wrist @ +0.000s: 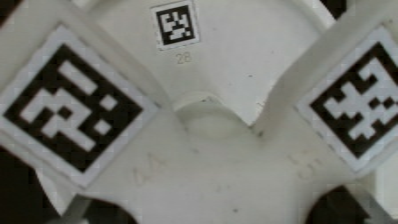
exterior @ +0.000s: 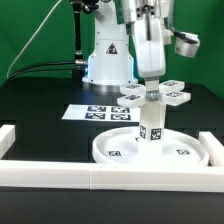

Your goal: Assemble round table

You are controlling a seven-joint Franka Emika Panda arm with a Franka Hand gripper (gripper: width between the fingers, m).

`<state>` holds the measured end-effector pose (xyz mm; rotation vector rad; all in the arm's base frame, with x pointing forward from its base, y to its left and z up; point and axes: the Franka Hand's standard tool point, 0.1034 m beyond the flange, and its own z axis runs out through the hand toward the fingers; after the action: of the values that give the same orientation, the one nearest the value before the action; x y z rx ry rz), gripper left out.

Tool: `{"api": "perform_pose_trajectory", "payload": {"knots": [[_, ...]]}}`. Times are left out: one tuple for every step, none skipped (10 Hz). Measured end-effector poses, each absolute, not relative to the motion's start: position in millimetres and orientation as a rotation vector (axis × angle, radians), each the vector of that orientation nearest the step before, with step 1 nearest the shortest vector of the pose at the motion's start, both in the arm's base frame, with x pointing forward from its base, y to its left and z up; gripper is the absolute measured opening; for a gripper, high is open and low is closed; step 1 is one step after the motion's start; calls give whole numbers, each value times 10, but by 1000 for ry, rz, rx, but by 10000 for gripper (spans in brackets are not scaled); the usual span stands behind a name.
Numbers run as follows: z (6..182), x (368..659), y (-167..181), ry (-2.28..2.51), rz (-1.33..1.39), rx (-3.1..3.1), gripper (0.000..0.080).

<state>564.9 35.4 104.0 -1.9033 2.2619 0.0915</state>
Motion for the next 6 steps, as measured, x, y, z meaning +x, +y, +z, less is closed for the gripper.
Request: {"api": "perform_pose_trajectory", "payload": {"knots": [[1039,5647,348,2308,109,-1838,448],[1041,5649,332,2356,137,-1783,448],[1039,5649,325,2392,158,-1731,448],[1039,5649,328,2400,165,-1713,448],[1038,5649,326,2418,177,-1675,448],[1037,5648,342,2415,178,-1678,486]]}}
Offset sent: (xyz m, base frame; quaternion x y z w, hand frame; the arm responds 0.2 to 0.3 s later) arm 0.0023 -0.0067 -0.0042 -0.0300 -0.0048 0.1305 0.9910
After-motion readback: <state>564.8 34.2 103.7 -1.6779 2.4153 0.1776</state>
